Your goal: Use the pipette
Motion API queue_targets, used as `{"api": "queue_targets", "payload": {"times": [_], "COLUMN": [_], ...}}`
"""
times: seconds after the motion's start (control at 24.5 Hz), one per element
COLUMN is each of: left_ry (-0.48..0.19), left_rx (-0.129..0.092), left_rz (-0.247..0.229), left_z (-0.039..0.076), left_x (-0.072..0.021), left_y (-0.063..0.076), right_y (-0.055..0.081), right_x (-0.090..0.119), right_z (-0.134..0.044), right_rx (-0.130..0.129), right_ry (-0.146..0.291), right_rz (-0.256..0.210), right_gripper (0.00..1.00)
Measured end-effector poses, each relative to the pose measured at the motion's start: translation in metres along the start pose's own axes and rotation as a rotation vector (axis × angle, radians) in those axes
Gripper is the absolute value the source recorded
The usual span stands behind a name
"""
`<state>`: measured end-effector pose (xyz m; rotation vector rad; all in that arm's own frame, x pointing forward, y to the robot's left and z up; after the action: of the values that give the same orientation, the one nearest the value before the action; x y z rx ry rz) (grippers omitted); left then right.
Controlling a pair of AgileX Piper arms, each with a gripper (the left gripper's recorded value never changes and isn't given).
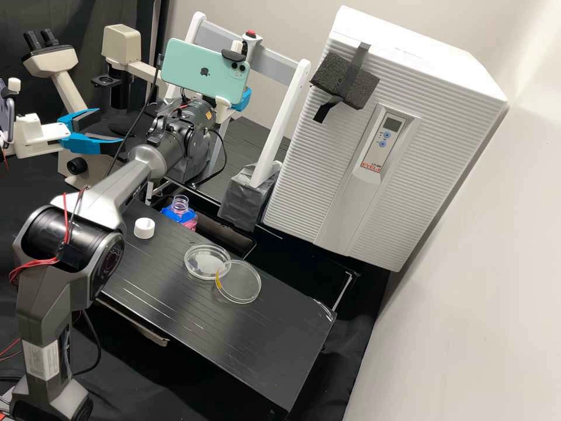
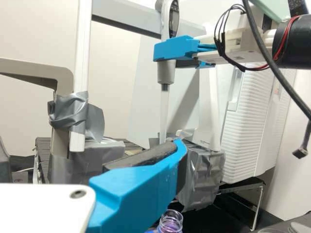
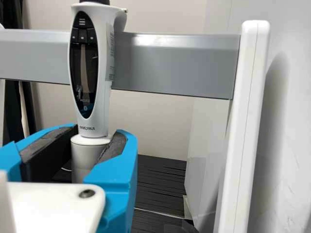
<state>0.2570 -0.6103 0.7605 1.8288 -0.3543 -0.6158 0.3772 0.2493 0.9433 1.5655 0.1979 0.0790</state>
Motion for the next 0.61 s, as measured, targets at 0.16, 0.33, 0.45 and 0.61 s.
{"api": "queue_targets", "payload": {"times": [0.16,0.33,0.45,0.61], "left_ry": [0.000,0.000,0.001,0.001], "left_rx": [0.000,0.000,0.000,0.000], "left_rz": [0.000,0.000,-0.002,-0.002], "left_z": [0.000,0.000,0.000,0.000], "left_x": [0.0000,0.0000,-0.0003,-0.0003], "left_y": [0.000,0.000,0.000,0.000], "right_y": [-0.003,-0.006,-0.013,-0.016], "right_x": [0.000,0.000,0.000,0.001], "right_z": [-0.003,-0.004,-0.002,0.001], "right_rx": [0.001,-0.005,-0.014,-0.001], "right_ry": [0.008,0.011,0.019,0.024], "right_rz": [-0.007,-0.017,-0.020,-0.016], "right_gripper": [0.00,0.00,0.00,0.00]}}
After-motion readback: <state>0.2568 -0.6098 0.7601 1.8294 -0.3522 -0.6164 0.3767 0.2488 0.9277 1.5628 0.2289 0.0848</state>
